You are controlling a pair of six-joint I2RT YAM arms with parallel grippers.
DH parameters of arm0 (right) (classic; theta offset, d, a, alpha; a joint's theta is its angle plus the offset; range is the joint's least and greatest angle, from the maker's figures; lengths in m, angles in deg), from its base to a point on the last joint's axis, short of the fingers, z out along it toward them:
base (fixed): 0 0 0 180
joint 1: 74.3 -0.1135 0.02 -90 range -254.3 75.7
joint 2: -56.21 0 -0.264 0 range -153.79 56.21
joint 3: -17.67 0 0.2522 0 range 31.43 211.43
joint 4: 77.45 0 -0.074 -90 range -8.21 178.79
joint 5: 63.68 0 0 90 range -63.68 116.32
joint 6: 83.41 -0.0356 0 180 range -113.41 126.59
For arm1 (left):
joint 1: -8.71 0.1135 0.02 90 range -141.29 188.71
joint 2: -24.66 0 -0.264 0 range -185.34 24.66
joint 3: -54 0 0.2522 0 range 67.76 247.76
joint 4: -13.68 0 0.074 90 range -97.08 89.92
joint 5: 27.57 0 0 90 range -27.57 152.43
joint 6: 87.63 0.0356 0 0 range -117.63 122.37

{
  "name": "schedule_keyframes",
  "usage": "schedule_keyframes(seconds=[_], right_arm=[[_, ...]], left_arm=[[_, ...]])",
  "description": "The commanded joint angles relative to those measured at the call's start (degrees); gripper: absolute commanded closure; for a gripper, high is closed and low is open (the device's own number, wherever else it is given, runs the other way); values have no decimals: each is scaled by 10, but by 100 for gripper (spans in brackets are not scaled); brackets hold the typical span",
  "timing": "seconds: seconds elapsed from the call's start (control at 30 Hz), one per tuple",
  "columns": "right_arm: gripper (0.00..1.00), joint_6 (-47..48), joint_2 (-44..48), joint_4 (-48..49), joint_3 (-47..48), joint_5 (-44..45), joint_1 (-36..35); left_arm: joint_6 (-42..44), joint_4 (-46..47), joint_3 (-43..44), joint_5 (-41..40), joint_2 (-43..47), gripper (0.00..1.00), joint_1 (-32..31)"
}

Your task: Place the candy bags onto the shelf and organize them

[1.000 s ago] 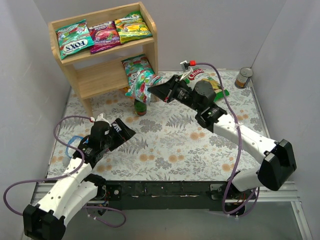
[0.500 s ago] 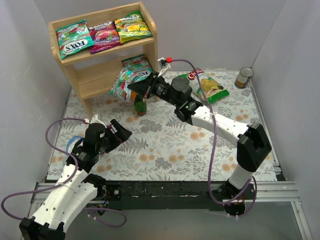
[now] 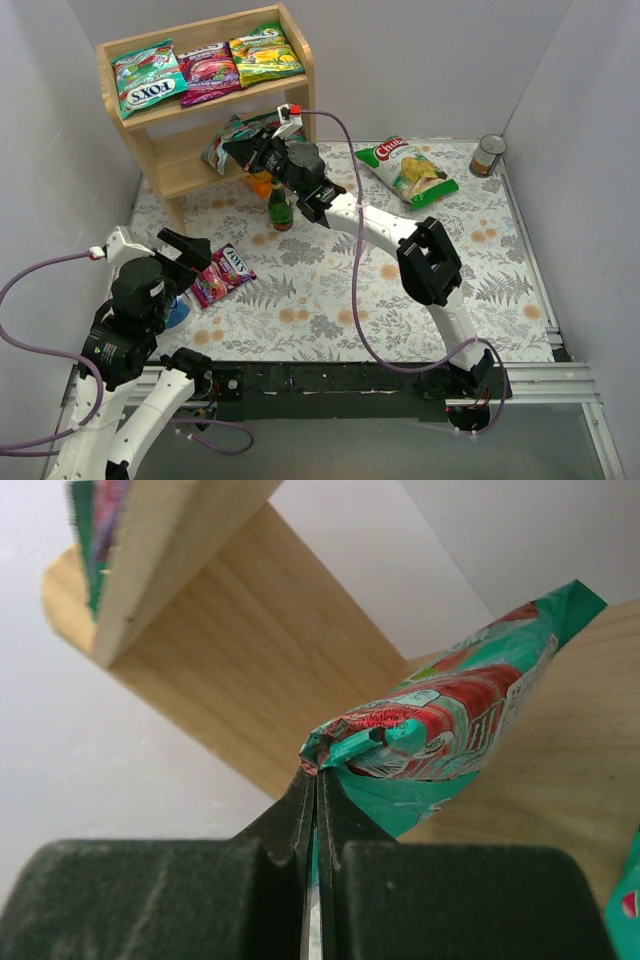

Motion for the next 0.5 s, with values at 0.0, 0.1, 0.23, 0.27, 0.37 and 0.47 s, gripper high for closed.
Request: schedule_keyframes(seconds=[0.0,0.1,0.23,0.27,0.37,0.47], right_arm=[[99,24,-42,15,113,57,-6],[99,36,-84,7,145,82,-9],[99,42,-108,39,137,111,-15],[99,42,-113,39,138,120,-15],[99,40,-125,35,136,132,-21],[99,39,-125,29,124,161,-30]], left_arm=[[0,-35,40,-100,-3,2,1],[7,-31,48,-117,-4,2,1],[14,-26,47,-119,-7,2,1],[13,-29,47,-123,-9,2,1],[11,-29,46,-125,-11,2,1],[11,-24,45,-130,-10,2,1]])
